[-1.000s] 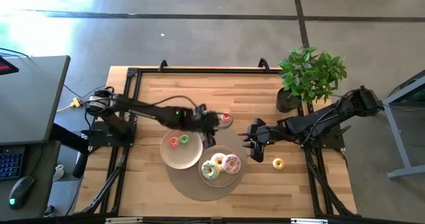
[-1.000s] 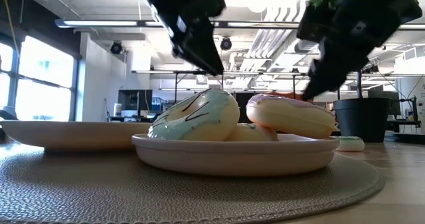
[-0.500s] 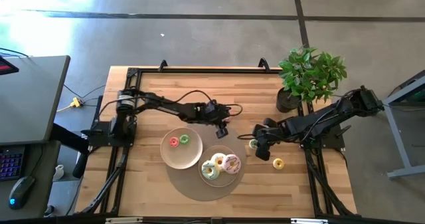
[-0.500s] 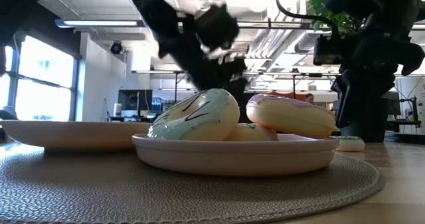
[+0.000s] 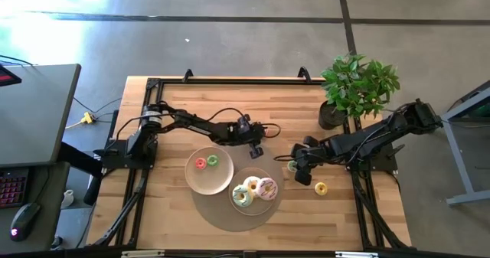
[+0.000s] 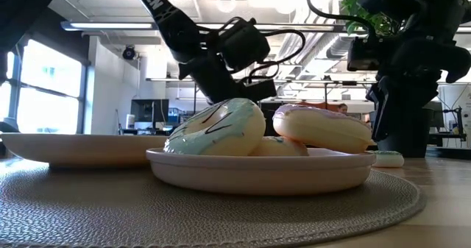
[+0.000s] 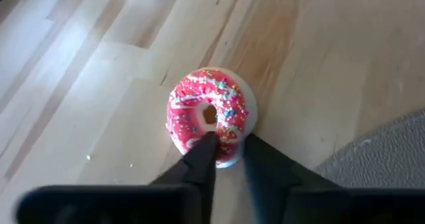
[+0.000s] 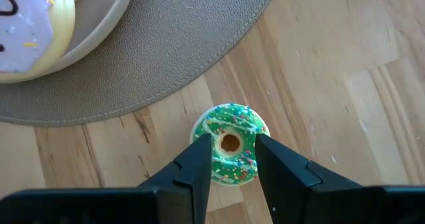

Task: Pick & Place donuts
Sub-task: Put the small pink donut on the top white plate

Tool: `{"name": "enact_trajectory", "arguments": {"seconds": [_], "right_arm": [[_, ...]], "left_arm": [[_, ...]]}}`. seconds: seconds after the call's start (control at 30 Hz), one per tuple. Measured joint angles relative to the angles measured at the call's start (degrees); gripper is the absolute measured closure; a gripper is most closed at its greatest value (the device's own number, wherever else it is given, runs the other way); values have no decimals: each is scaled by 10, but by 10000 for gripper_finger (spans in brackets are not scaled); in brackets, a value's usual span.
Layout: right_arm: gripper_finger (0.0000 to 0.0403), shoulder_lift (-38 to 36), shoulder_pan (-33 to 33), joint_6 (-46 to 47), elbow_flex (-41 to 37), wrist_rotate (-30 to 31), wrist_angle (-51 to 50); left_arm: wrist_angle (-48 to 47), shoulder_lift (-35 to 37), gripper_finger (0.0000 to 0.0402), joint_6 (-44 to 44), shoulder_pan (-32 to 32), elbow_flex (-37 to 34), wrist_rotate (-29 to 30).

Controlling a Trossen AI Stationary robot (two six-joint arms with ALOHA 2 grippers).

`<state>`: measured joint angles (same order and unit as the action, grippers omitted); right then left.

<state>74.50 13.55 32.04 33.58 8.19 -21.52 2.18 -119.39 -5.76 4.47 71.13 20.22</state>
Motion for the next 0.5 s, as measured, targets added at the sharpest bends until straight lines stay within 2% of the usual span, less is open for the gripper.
{"name": "enact_trajectory", "arguments": {"seconds": [0.13,0.23,0.33,0.5], "right_arm": [[290,0,0,0,0,0,0],[290,0,0,0,0,0,1],[290,0,0,0,0,0,1],[290,0,0,-1,1,0,2]], "left_arm": [[23,-2,391,13,0,-1,11],[-11,5,384,10,-1,11,13],[-89,28,382,-15,-11,34,8],[-290,80,397,-72,-57,74,16]]}}
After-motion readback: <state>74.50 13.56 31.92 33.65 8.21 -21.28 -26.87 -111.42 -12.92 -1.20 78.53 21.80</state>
